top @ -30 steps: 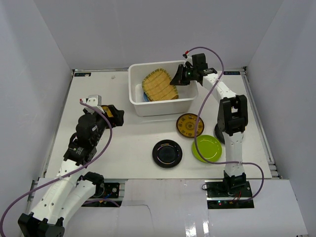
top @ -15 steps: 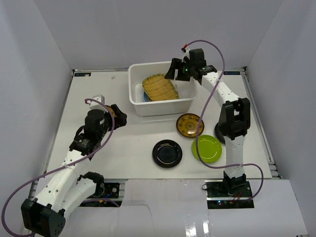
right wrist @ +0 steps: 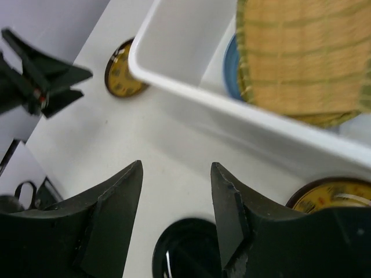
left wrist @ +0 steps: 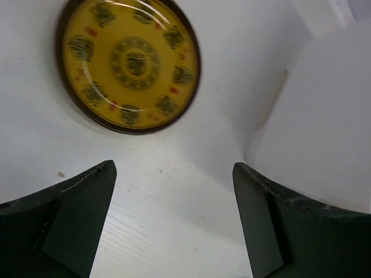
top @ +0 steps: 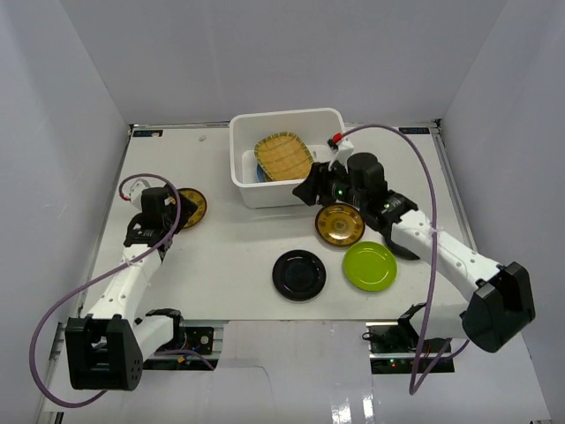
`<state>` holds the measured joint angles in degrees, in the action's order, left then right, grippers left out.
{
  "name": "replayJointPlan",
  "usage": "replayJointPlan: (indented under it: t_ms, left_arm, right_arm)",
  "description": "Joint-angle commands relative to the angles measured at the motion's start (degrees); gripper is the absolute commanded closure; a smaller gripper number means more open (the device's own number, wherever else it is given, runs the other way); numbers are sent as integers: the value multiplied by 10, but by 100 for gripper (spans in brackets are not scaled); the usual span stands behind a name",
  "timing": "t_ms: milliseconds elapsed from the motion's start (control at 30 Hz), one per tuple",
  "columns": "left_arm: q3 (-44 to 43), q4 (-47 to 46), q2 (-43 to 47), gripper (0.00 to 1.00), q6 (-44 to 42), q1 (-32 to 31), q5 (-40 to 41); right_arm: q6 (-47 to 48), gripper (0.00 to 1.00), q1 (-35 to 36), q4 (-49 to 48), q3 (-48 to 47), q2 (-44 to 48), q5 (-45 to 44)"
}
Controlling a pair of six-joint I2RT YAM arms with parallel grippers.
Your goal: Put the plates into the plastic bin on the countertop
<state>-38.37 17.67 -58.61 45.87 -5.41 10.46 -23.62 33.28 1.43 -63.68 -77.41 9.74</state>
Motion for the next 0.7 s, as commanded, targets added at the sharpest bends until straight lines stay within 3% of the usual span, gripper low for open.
replayJointPlan:
  t_ms: [0, 133, 300, 433, 667]
  left_arm:
    - [13, -17, -16, 8, 41, 52, -46]
    - [40, -46, -34, 8, 64, 118, -67]
    - [58, -90, -95, 11, 81, 187, -104]
    - [50, -116, -163, 12, 81, 192, -102]
    - [3, -157, -265, 18, 76, 201, -127]
  right_arm:
    - [-6, 44, 35, -50, 73, 67, -30]
    - [-3, 45, 92, -15, 165, 141, -33]
    - [-29, 35, 110, 49, 277, 219, -92]
    - [-21, 29, 110, 81, 298, 222, -139]
    - [-26, 30, 110, 75, 323, 186, -133]
